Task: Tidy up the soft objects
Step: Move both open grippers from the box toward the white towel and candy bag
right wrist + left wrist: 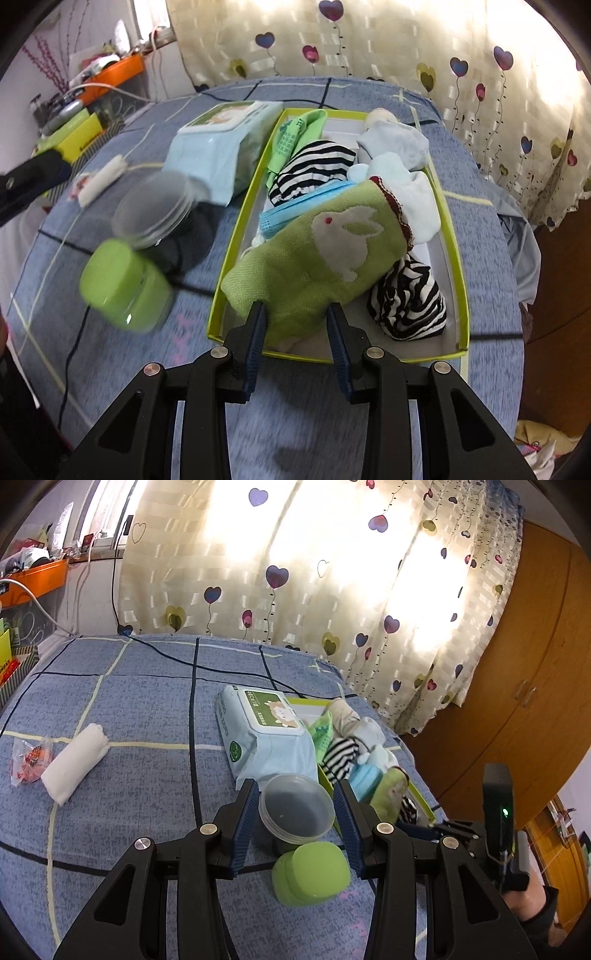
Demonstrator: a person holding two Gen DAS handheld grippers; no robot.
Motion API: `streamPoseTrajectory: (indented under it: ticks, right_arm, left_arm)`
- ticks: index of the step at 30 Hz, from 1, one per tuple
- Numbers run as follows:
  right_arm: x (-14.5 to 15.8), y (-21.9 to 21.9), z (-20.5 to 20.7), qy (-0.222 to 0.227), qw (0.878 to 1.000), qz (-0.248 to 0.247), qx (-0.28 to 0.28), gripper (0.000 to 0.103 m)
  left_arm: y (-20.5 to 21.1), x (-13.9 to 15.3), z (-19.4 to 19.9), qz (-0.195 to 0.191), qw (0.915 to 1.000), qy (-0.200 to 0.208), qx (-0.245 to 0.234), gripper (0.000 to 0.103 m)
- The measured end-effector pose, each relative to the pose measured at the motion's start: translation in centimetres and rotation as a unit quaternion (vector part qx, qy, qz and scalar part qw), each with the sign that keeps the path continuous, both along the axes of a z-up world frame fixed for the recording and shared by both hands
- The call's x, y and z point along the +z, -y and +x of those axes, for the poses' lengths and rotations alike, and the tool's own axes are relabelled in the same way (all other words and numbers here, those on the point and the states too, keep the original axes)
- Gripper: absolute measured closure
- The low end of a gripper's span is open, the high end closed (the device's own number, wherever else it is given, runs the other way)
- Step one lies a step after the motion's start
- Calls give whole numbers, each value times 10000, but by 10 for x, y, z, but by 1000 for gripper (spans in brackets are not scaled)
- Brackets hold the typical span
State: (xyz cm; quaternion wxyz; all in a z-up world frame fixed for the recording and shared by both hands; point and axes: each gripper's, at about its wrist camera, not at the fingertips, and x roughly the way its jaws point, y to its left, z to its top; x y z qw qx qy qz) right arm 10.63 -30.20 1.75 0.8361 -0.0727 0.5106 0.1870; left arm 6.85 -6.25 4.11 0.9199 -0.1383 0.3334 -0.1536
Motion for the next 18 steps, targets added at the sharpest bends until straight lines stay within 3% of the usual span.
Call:
streamPoseTrajectory:
  ticks: [3, 5, 11, 18]
  right_arm:
    - [5, 2, -10, 68, 10000, -25, -19, 64]
    - [9, 4, -15, 160, 9998, -14, -68, 50]
    - [38, 6, -27, 703, 9969, 320, -152, 50]
    - [58, -13, -28, 975, 9938, 534, -15, 49]
  left_arm:
    - [-2, -1, -3, 29, 10000, 0, 9, 60]
    - [-3, -2, -4, 78, 10000, -21, 51, 60]
    - [-14, -8, -8, 283, 9990, -128, 325, 60]
    - [-31, -10, -16, 427, 9972, -140, 591, 60]
